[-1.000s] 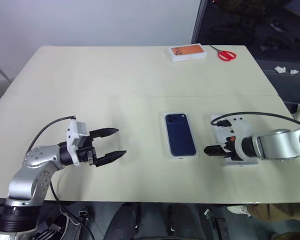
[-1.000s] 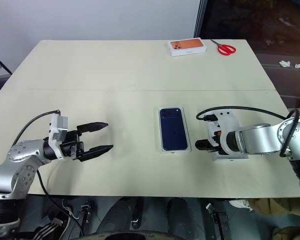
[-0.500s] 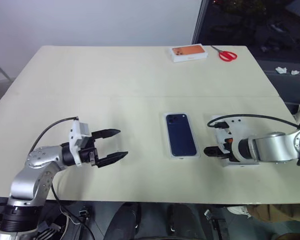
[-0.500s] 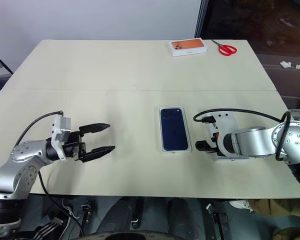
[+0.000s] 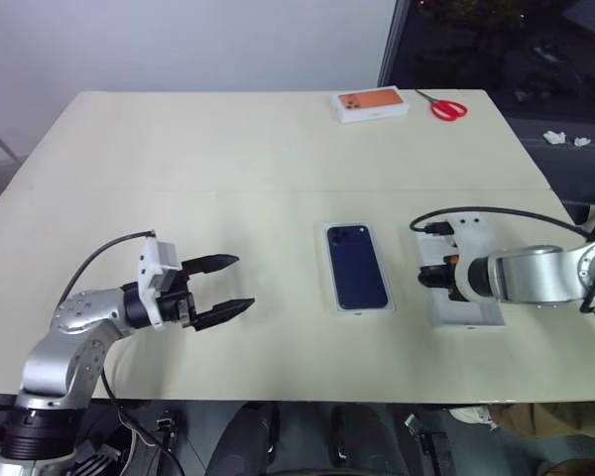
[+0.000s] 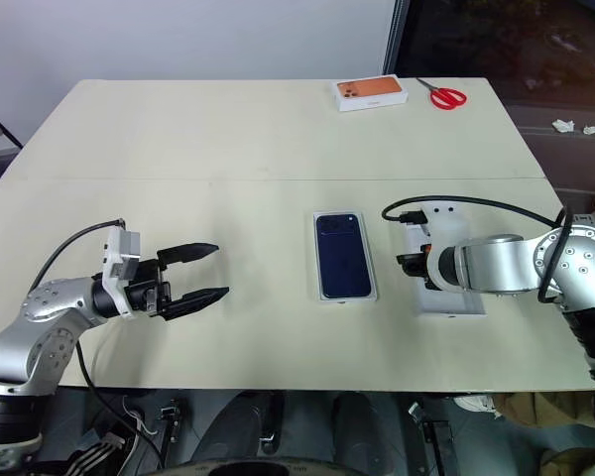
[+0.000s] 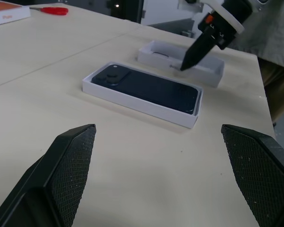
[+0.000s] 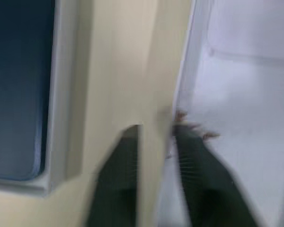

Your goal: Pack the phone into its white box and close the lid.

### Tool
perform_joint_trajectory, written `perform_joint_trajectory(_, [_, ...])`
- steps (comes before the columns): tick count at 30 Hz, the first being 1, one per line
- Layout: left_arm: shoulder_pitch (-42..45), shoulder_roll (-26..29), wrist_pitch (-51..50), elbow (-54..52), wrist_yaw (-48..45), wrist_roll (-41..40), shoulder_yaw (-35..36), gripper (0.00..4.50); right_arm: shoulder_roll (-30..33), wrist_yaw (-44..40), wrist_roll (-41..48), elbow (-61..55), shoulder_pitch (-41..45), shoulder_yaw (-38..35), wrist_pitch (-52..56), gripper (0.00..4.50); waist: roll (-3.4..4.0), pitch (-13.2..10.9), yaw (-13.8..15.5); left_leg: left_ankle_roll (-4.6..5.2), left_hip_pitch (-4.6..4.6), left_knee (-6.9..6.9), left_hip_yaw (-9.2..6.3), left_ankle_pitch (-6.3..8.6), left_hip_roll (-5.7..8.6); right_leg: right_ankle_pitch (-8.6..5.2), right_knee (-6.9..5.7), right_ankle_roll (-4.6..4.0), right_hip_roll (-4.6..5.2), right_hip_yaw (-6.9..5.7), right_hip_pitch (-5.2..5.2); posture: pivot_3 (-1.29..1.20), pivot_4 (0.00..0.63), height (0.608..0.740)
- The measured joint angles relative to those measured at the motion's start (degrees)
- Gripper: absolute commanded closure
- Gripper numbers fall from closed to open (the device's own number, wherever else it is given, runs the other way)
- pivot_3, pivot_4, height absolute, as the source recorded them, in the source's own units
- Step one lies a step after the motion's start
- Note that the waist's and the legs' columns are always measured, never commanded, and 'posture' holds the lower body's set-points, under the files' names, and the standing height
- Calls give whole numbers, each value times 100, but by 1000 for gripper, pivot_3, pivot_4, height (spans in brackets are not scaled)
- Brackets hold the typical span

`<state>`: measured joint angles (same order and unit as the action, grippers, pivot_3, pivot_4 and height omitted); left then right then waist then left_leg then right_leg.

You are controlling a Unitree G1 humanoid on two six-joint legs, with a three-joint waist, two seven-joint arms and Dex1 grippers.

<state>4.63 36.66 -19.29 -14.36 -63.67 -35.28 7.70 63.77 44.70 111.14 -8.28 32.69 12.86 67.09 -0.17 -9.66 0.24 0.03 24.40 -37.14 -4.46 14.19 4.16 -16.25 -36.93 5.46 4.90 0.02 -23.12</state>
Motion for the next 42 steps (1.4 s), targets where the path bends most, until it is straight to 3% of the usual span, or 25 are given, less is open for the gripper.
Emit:
perform_joint_trajectory(11, [-4, 0, -40, -55, 66, -40, -4, 0, -77, -309, -591, -131, -4, -18, 244, 4450, -2, 2, 3, 0, -1, -1, 0, 0, 0, 0, 0, 0, 0, 0, 2, 0, 150, 740])
perform_joint_trajectory(14, [-25, 0, -52, -56, 73, -40, -4, 0, -87, -394, -601, -113, -10, -37, 281, 3590, -2, 2, 3, 0, 0, -1, 1, 0, 0, 0, 0, 0, 1, 1, 2, 0, 150, 740])
perform_joint_trajectory(21, [-32, -12, -153, -103, 107, -49, -8, 0, -82, -263, -366, -48, 96, 25, 387, 58, 0, 0, -4, 0, 0, 0, 1, 0, 0, 0, 0, 0, 1, 1, 0, 0, 150, 740])
perform_joint_trajectory(32, [-42, -70, -187, -210, 175, -55, -15, 0, -83, -117, -516, -263, -141, 154, 494, 58, -2, 2, 4, 0, 0, -1, 0, 0, 0, 0, 0, 0, 0, 0, 1, 0, 150, 740])
perform_joint_trajectory(35, [-46, -71, -213, -243, 198, -108, -15, 0, -84, -91, -540, -279, -139, 164, 512, 1367, -1, 2, 2, 0, 0, 0, 0, 0, 0, 0, 0, 0, 0, 0, 1, 0, 150, 740])
perform_joint_trajectory(41, [-52, -71, -270, -286, 261, -153, -15, 0, -154, -104, -632, -459, -115, 252, 561, 4453, -2, 2, -1, 0, -1, -2, 0, 0, -1, 0, 0, 0, -1, 0, 3, 0, 150, 740])
perform_joint_trajectory(42, [-56, -71, -270, -289, 264, -155, -14, 0, -151, -92, -657, -463, -108, 259, 585, 4453, -2, 2, 0, 0, -1, -2, 0, 0, 0, 0, 0, 0, 0, 0, 3, 0, 150, 740])
